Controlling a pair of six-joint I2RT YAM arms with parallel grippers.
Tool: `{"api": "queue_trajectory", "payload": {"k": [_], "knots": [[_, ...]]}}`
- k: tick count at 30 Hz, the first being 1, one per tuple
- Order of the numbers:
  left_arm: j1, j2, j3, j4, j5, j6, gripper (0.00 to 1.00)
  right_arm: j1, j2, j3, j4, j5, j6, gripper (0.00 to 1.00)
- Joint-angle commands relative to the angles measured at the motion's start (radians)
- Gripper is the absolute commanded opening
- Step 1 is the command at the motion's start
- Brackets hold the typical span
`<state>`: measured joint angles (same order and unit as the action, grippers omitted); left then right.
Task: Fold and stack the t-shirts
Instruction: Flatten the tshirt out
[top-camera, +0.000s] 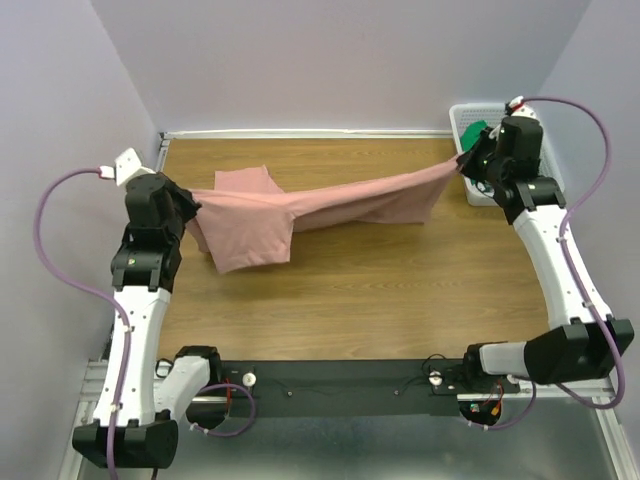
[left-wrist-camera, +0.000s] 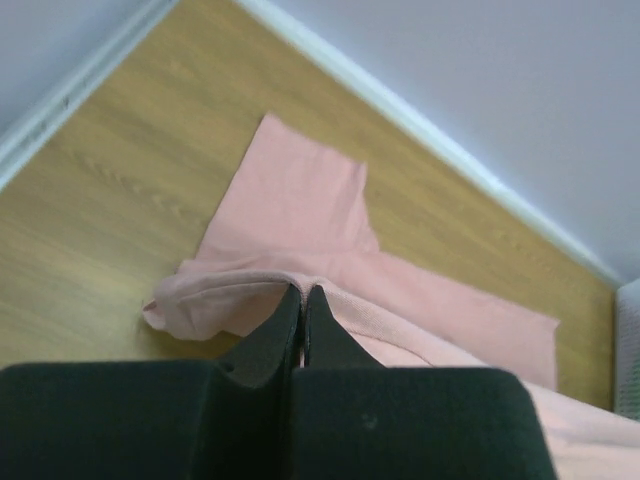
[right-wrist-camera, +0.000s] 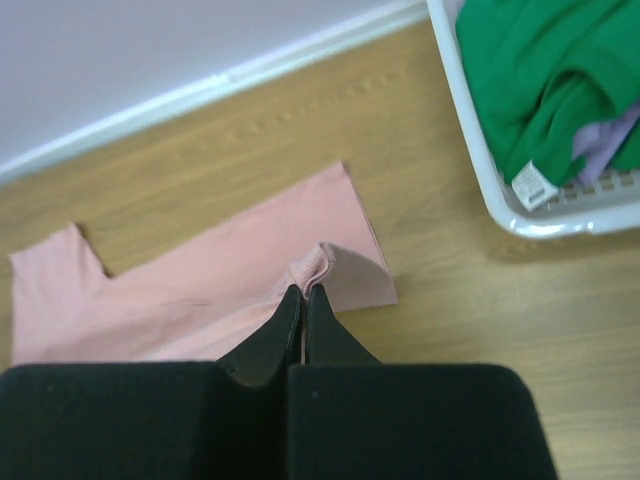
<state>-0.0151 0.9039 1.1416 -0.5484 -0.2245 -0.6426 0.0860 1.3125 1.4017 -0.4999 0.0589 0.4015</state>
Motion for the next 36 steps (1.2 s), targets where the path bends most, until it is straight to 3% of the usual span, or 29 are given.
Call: {"api": "queue_trajectory", "payload": {"k": [1,7,15,16,19,20,23,24,28,31,36], "knots": [[0.007,0.056,-0.15,0.068,0.071,-0.017,0.0,0.0,0.085,-0.079,-0.029,0.016,-0.024,0.0],[0.007,0.339,-0.263,0.26,0.134,-0.025,0.0,0.0,0.286,-0.096,0.053,-0.002,-0.046,0.01],[0.007,0.762,0.035,0.312,0.159,0.014,0.01,0.0,0.586,0.088,0.084,-0.017,-0.059,0.01],[0.007,0.812,0.065,0.315,0.166,0.021,0.06,0.0,0.608,0.101,0.084,-0.018,-0.059,0.01],[0.007,0.837,0.122,0.337,0.169,0.04,0.39,0.0,0.643,0.131,0.084,-0.016,-0.059,0.01],[0.007,0.822,0.11,0.352,0.168,0.043,0.61,0.0,0.645,0.131,0.084,-0.018,-0.062,0.01],[0.007,0.733,0.013,0.372,0.166,0.041,0.85,0.0,0.619,0.102,0.084,-0.027,-0.066,0.01],[0.007,0.704,-0.021,0.369,0.166,0.037,0.87,0.0,0.61,0.092,0.084,-0.028,-0.067,0.01],[0.001,0.493,-0.269,0.364,0.16,-0.02,0.86,0.0,0.532,-0.001,0.092,-0.045,-0.061,0.01],[-0.011,0.406,-0.37,0.36,0.162,-0.032,0.81,0.0,0.489,-0.052,0.101,-0.051,-0.056,0.01],[-0.013,0.377,-0.448,0.355,0.154,-0.011,0.62,0.0,0.438,-0.122,0.121,-0.082,-0.044,0.01]]}}
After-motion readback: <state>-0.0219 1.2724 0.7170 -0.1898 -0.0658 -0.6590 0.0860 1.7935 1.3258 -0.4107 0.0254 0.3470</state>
